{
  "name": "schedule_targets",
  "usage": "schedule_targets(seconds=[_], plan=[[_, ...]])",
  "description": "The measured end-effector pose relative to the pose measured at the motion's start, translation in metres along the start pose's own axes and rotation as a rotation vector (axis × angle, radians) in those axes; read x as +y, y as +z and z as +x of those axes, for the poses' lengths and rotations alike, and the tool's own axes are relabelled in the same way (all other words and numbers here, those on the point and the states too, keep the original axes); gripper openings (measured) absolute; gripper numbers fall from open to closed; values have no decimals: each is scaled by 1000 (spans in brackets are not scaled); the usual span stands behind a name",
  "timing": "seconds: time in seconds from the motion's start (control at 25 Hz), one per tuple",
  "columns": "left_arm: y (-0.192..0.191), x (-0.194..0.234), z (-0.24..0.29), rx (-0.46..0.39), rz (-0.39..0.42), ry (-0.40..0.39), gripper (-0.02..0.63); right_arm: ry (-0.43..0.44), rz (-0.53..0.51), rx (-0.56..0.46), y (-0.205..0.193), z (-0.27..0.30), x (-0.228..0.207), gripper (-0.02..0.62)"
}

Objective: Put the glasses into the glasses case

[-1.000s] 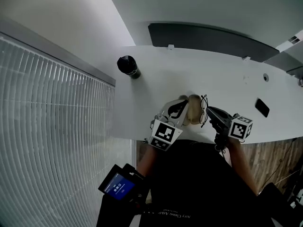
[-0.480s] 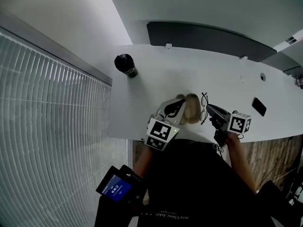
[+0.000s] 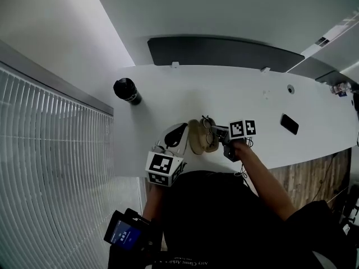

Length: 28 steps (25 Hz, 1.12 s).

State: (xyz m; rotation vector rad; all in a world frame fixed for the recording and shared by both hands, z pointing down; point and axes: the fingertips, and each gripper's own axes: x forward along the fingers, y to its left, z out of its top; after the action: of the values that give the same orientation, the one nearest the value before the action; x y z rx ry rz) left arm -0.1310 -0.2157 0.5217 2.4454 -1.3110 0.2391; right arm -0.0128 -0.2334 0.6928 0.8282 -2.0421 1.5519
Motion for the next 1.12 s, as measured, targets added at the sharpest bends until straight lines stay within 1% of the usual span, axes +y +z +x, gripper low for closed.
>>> schedule_targets(seconds=[0.08, 0.16, 0.24, 0.36, 0.44, 0.52, 0.64, 0.8, 0.92, 1.0, 1.12], plan=[[0, 1, -3, -5, -7, 5, 7, -59, 1, 47, -15, 11, -16, 14], [-4, 2, -5, -3, -8, 6, 8, -91, 9, 71, -24, 17, -24, 14], [-8, 3, -5, 2, -12, 3, 8, -117, 5, 75, -26, 20, -27, 14], [-10, 2, -4, 7, -25, -3, 8, -182, -40, 63, -19, 24, -35, 14], [-9, 0, -3, 7, -28, -5, 8, -214, -48, 64, -18, 29, -42, 14], [-9, -1, -2, 9, -13, -11, 8, -242, -48, 72, -20, 35, -49, 14], [-9, -5, 1, 8, 17, -30, 8, -292, -82, 78, -23, 36, -61, 14], [-13, -7, 1, 23, 30, -41, 8, -308, -95, 73, -24, 36, -63, 14], [-14, -6, 1, 31, 33, -43, 8, -299, -88, 63, -24, 37, -61, 15], [-12, -7, 2, 32, 44, -50, 8, -283, -81, 29, -20, 33, -57, 15], [-14, -12, 4, 37, 65, -63, 8, -262, -144, -47, -14, 22, -48, 15]])
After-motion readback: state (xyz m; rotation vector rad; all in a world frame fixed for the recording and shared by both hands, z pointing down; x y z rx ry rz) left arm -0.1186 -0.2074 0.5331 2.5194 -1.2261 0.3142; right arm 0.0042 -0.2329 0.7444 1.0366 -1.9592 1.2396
